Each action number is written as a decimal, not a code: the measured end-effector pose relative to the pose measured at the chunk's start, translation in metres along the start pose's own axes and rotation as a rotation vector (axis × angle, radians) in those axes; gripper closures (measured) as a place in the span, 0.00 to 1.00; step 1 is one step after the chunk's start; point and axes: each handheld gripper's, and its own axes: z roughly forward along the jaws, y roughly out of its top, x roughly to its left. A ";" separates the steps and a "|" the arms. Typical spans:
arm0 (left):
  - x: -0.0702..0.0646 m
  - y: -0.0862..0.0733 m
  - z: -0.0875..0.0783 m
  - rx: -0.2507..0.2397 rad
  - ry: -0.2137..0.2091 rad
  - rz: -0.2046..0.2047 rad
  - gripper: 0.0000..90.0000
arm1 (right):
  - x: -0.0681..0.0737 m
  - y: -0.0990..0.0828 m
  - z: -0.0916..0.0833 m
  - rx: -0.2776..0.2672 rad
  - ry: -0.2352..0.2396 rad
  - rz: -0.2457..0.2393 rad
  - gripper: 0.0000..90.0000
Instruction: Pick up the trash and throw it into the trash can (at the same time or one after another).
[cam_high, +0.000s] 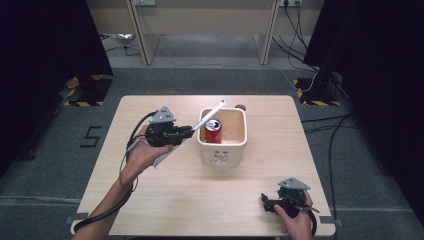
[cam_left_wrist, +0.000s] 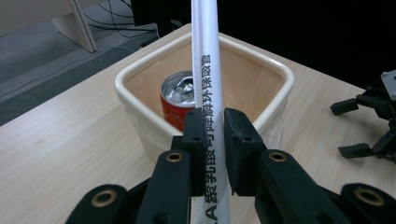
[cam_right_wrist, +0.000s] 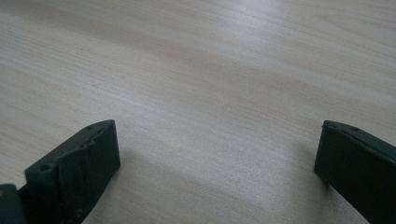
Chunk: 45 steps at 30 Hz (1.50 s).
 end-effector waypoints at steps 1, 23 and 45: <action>-0.001 0.003 0.002 -0.002 -0.005 0.002 0.88 | 0.000 0.000 0.000 0.000 0.002 -0.001 0.00; -0.010 0.035 0.036 -0.007 -0.043 0.029 0.88 | -0.004 0.009 -0.013 -0.076 0.079 0.010 0.18; -0.038 0.069 0.062 -0.039 -0.070 0.088 0.88 | -0.008 0.140 -0.068 -0.300 0.234 0.049 0.25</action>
